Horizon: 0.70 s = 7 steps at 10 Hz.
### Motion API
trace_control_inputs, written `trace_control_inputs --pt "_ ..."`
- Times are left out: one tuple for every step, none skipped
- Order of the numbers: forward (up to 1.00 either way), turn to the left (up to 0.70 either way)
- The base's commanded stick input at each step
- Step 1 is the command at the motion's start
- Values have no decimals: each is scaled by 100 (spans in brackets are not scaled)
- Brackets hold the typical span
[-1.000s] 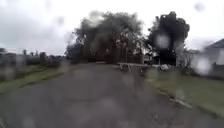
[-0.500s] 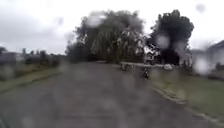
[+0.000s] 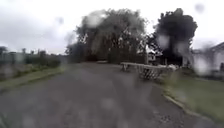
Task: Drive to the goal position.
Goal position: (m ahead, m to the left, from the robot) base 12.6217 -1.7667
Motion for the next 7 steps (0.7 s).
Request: trace_control_inputs --pt "100 0" --pt "100 0" --pt "100 0" --pt "100 0" --pt "100 0" --pt "100 0" --pt "100 0"
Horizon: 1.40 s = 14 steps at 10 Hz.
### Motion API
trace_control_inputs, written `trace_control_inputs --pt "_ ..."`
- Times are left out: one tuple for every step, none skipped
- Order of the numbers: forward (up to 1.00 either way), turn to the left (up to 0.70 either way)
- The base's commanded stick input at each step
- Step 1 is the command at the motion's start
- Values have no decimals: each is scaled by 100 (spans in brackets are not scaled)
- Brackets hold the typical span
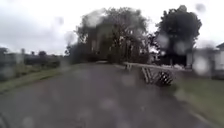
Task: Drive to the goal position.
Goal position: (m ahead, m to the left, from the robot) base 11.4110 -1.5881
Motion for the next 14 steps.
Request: trace_control_inputs --pt "100 0" --pt "100 0" --pt "100 0" --pt "100 0" --pt "100 0" --pt "100 0" --pt "100 0" --pt "100 0" --pt "100 0" --pt "100 0" --pt "100 0" --pt "100 0" --pt "100 0" --pt "100 0"
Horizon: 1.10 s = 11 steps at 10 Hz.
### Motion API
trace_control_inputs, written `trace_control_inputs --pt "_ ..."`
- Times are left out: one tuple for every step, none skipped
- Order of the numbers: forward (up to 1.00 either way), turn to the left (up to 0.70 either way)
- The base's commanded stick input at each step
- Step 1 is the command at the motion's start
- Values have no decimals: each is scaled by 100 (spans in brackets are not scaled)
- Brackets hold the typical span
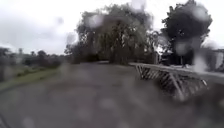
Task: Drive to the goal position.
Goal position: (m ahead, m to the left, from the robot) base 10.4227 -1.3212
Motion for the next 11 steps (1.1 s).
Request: trace_control_inputs --pt "100 0" --pt "100 0" --pt "100 0" --pt "100 0" --pt "100 0" --pt "100 0" --pt "100 0" --pt "100 0" --pt "100 0" --pt "100 0" --pt "100 0"
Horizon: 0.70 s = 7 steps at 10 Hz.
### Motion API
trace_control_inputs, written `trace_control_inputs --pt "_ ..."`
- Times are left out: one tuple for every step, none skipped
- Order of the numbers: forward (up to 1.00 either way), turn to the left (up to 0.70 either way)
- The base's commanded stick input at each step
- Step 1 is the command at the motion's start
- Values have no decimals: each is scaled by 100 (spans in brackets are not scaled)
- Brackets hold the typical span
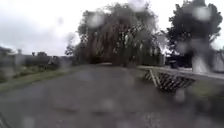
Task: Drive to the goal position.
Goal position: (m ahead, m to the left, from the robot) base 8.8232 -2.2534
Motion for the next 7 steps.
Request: trace_control_inputs --pt "100 0" --pt "100 0" --pt "100 0" --pt "100 0" --pt "100 0" --pt "100 0" --pt "100 0"
